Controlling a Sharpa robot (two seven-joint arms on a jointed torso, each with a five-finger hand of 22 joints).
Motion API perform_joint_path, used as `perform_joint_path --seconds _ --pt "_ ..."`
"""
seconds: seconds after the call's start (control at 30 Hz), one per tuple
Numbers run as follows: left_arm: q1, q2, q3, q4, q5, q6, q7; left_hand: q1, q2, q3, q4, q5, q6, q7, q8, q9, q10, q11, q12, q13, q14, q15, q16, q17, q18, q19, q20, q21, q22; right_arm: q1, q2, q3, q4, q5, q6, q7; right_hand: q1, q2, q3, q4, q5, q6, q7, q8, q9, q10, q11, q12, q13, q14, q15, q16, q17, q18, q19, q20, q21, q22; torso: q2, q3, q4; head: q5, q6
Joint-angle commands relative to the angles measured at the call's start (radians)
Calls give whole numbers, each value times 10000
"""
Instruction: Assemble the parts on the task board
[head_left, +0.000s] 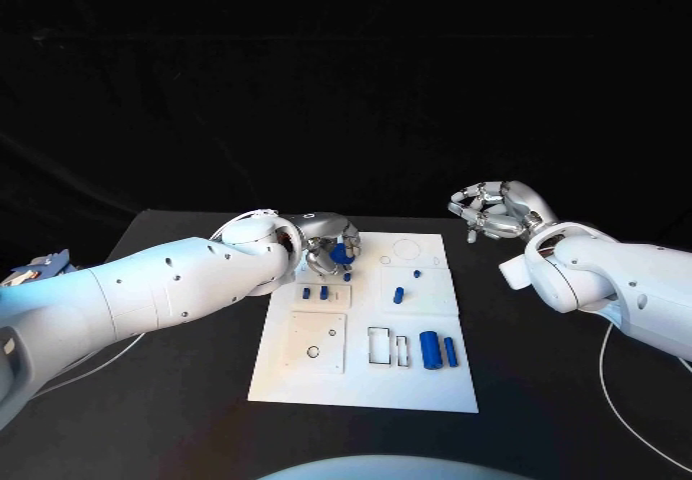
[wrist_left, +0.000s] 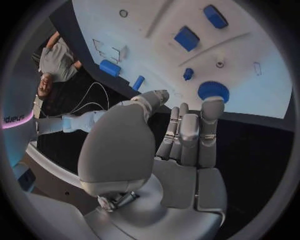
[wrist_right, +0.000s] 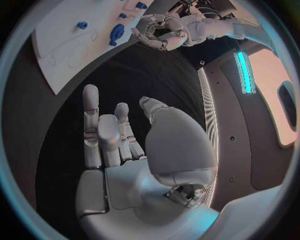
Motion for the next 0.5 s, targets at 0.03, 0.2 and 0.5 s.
perform_joint_path --seconds 0.03,0.2,0.5 --pt "-5 142 2 -148 -992 643 -233 21 -87 -57 -31 -37 128 -2 -88 -69 3 -57 -94 -95 178 -11 159 181 -168 189 3 234 315 -4 16 1 19 -44 36 156 84 0 13 65 52 -74 5 41 -14 -107 10 -96 -113 -104 -3 -110 -155 117 -88 -10 -62 -25 -10 0 15 -23 10" --pt "-9 315 -4 -357 -1195 847 -351 18 -66 -88 -58 -36 234 -24 -135 -151 71 -78 -186 -222 364 -31 337 396 -222 352 9 484 642 -4 29 1 21 -20 24 177 116 0 5 86 56 -96 12 60 -25 -139 18 -179 -223 -179 5 -207 -291 116 -106 -3 -117 -49 -11 8 3 -11 -42" --pt "-38 477 -12 -588 -1290 915 -342 -8 -24 -92 -75 -46 544 -67 -143 -255 377 -97 -242 -388 548 -52 506 559 -308 589 2 865 1158 -4 36 1 28 -4 21 186 132 0 0 99 59 -107 17 71 -31 -158 23 -225 -284 -220 10 -261 -368 115 -114 1 -148 -62 -6 0 7 -56 -82"
